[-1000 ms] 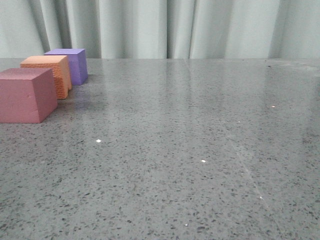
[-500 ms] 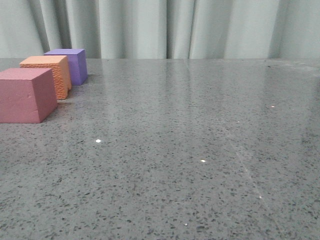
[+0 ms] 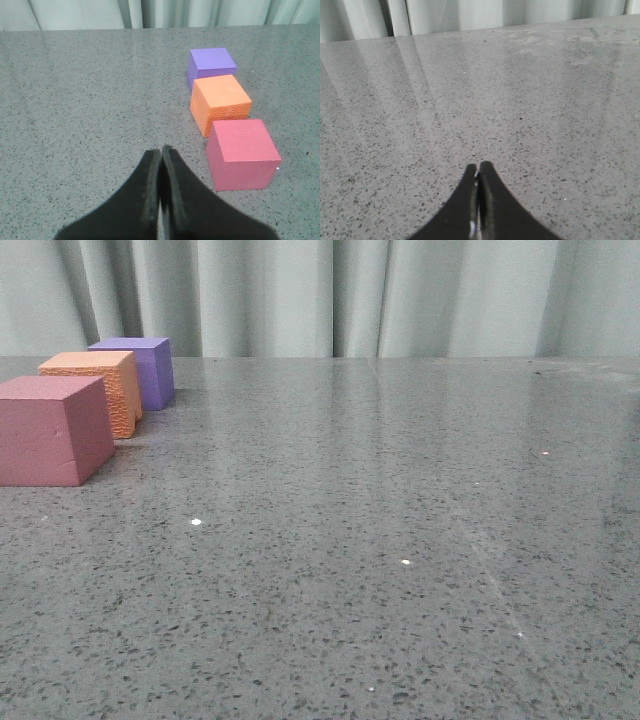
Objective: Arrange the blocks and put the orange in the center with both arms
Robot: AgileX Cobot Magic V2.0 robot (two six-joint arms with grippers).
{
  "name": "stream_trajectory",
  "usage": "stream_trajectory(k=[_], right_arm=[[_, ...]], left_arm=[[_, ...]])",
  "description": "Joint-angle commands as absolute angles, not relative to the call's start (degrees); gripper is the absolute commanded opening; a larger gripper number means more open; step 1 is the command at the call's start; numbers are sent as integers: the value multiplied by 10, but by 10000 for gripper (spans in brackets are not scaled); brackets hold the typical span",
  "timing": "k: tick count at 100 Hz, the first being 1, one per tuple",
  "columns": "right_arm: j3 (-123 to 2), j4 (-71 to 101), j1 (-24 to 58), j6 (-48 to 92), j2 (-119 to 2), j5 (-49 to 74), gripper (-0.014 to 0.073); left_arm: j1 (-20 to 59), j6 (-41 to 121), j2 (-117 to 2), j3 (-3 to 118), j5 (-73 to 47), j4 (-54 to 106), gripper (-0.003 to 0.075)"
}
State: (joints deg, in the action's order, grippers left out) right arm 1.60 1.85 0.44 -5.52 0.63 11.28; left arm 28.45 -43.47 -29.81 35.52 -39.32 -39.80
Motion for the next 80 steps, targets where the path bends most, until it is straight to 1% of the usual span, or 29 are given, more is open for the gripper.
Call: stream_trajectory(k=[1, 32, 46, 60, 69, 80], right_arm=[[8, 20, 2, -51, 18, 64, -67], [8, 20, 2, -51, 18, 64, -67], [8, 20, 2, -51, 18, 64, -67], [8, 20, 2, -51, 18, 64, -67], [8, 20, 2, -51, 18, 64, -67], [8, 20, 2, -51, 18, 64, -67]], left_arm=[[288, -440, -300, 371, -367, -415, -19], [288, -440, -300, 371, -363, -437, -19], [288, -438, -300, 371, -333, -457, -19], [284, -394, -294, 359, -296, -444, -19], [258, -344, -275, 336, -262, -397, -19], [202, -282, -239, 292, -198, -336, -19]])
